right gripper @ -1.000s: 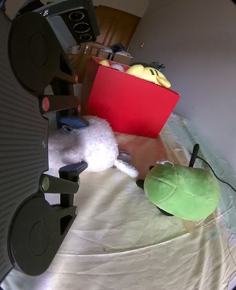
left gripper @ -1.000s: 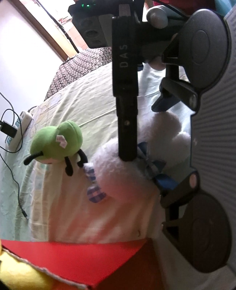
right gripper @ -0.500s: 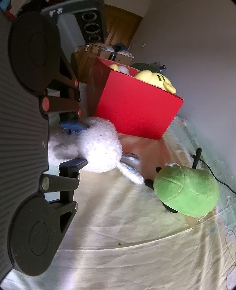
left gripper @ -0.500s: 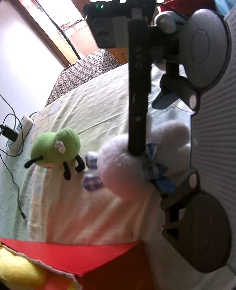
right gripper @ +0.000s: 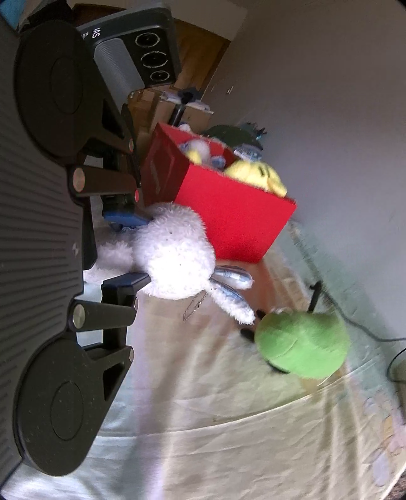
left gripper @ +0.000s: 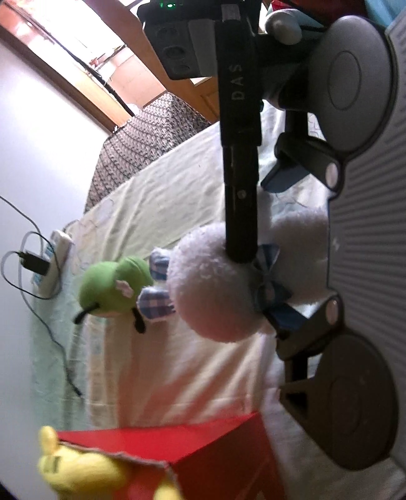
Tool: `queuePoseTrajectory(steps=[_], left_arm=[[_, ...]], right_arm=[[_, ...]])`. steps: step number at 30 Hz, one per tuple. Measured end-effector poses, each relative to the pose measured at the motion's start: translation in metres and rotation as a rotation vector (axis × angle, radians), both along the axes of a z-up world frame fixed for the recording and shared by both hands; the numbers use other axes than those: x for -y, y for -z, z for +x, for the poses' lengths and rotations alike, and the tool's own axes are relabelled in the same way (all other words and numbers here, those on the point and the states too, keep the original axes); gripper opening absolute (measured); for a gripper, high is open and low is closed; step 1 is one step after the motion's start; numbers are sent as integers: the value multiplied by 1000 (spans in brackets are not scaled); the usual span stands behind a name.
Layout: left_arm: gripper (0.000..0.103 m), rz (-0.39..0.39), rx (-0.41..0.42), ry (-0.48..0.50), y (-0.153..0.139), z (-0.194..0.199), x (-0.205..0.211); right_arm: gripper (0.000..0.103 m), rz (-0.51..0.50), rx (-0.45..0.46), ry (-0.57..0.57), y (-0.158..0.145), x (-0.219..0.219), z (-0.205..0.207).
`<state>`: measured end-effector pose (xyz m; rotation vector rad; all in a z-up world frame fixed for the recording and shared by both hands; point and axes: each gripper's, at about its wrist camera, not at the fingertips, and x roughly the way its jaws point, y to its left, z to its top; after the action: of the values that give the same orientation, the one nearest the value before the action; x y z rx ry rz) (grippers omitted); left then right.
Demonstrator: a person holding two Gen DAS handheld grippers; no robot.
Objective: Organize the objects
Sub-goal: 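Lift the white bunny with the right tool and carry it toward the red box, then lower the white bunny into the red box with the right tool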
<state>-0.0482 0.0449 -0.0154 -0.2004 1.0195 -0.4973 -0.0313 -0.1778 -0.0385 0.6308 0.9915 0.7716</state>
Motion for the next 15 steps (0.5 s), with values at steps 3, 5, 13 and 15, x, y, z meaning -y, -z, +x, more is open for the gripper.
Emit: queuePoseTrajectory(steps=[3, 5, 13, 15], left_arm=[[76, 3, 55, -2, -17, -10, -2], [76, -7, 92, -5, -29, -15, -7], [76, -51, 235, -25, -79, -27, -50], [76, -61, 267, -40, -88, -30, -65]], right_arm=[[35, 19, 54, 2, -17, 0, -10], [35, 36, 87, 6, -28, -4, -12], [35, 105, 211, 35, -70, -34, -20], [35, 117, 236, 32, -79, -49, -19]])
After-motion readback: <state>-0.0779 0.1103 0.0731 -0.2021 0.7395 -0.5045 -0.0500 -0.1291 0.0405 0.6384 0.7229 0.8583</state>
